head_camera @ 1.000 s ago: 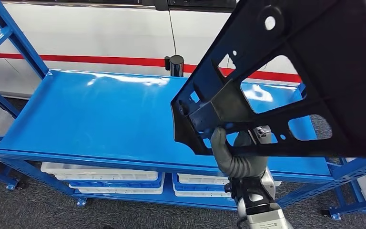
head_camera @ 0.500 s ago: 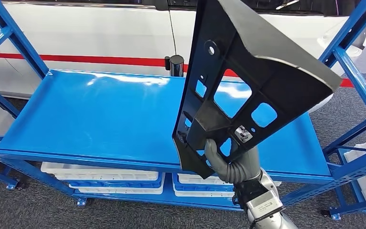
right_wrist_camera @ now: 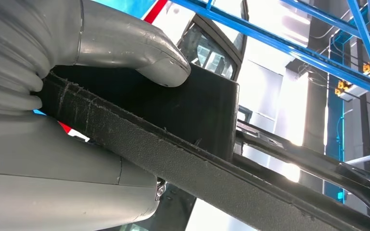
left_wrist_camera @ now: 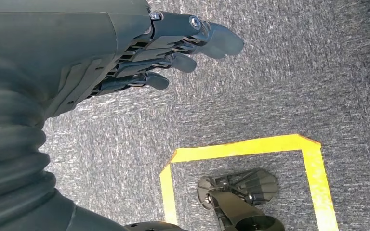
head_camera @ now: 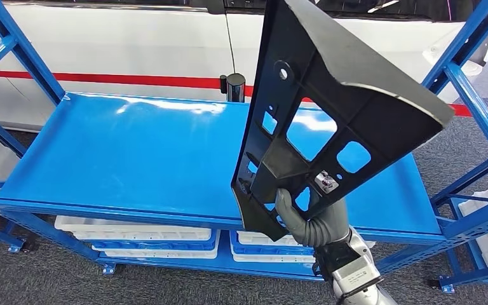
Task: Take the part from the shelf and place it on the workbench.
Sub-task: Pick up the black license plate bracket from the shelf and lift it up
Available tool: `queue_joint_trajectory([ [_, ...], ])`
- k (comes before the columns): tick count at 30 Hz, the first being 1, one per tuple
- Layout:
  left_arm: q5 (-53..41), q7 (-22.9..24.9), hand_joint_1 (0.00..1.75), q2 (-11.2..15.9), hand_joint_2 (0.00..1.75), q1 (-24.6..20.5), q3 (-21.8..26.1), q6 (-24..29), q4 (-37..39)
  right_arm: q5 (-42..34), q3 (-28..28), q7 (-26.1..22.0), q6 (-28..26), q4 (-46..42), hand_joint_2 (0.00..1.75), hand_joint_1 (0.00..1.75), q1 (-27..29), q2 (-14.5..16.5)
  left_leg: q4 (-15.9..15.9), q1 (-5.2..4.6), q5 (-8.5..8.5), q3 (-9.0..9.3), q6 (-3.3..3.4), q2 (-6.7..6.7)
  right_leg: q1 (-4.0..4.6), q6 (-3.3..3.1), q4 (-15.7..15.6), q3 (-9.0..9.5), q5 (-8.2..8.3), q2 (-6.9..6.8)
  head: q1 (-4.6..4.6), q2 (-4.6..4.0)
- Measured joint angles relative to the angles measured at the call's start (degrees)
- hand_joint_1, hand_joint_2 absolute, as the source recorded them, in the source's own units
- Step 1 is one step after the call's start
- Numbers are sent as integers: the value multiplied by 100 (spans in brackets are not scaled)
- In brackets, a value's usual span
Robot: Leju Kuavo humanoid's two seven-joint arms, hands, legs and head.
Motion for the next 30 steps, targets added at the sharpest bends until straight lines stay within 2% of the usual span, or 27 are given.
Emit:
queue_joint_trajectory([
  [8, -3, -7, 0, 2, 175, 0, 2, -19, 0, 2, -24, -20, 0, -2, 175, 166, 5, 0, 0, 0, 0, 0, 0, 0, 1, 0, 0, -1, 0, 0, 0, 0],
  [15, -10, -9, 0, 9, 175, -2, 2, -25, -1, 10, -42, -62, -1, -34, 175, 166, 30, 4, 10, -44, -6, -2, 12, -1, -36, 15, -6, 0, 7, 0, -1, 0],
  [18, -11, -15, 0, 19, 175, -5, 2, -26, -1, 3, -46, -67, -2, -39, 175, 166, 44, 10, 12, -78, -9, -6, 46, -1, -67, 38, -16, -3, 19, 1, -2, 0],
  [21, -11, -16, 0, 22, 175, -11, 4, -26, -1, -25, -74, -68, -2, -71, 175, 166, 58, 24, -61, -59, 42, 14, 129, 15, -72, 72, 39, -52, -15, -10, 0, 0],
  [23, -11, -16, 0, 21, 175, -16, 4, -27, -1, -48, -104, -66, -2, -91, 175, 166, 58, 29, -119, -22, 91, 25, 183, 36, -64, 50, 444, -261, -222, -27, 21, 0],
  [25, -11, -15, 0, 22, 175, -18, 11, -29, -1, -84, -126, -45, -5, -94, 175, 166, 68, 39, -122, -22, 104, 1, 193, 50, -73, 16, 1176, -628, -507, -32, 39, 0],
  [26, -11, -13, 0, 22, 175, -18, 19, -32, -1, -105, -135, -27, -12, -93, 175, 166, 79, 47, -121, -21, 110, -12, 189, 54, -85, 26, 1457, -777, -580, -33, 42, 0],
  [27, -11, -11, 0, 23, 175, -17, 26, -34, -1, -120, -144, -4, -25, -92, 175, 166, 88, 55, -120, -17, 117, -22, 178, 57, -99, 61, 1547, -834, -569, -34, 41, 0],
  [28, -11, -10, 0, 23, 175, -17, 32, -37, -1, -130, -155, 18, -47, -91, 175, 166, 94, 62, -119, -8, 125, -28, 163, 57, -117, 116, 1412, -780, -475, -39, 43, 0],
  [30, -11, -9, 0, 25, 175, -17, 37, -44, -1, -133, -181, 66, -123, -89, 175, 166, 94, 91, -112, 7, 139, -36, 105, 50, -166, 238, 694, -444, -179, -68, 52, 0],
])
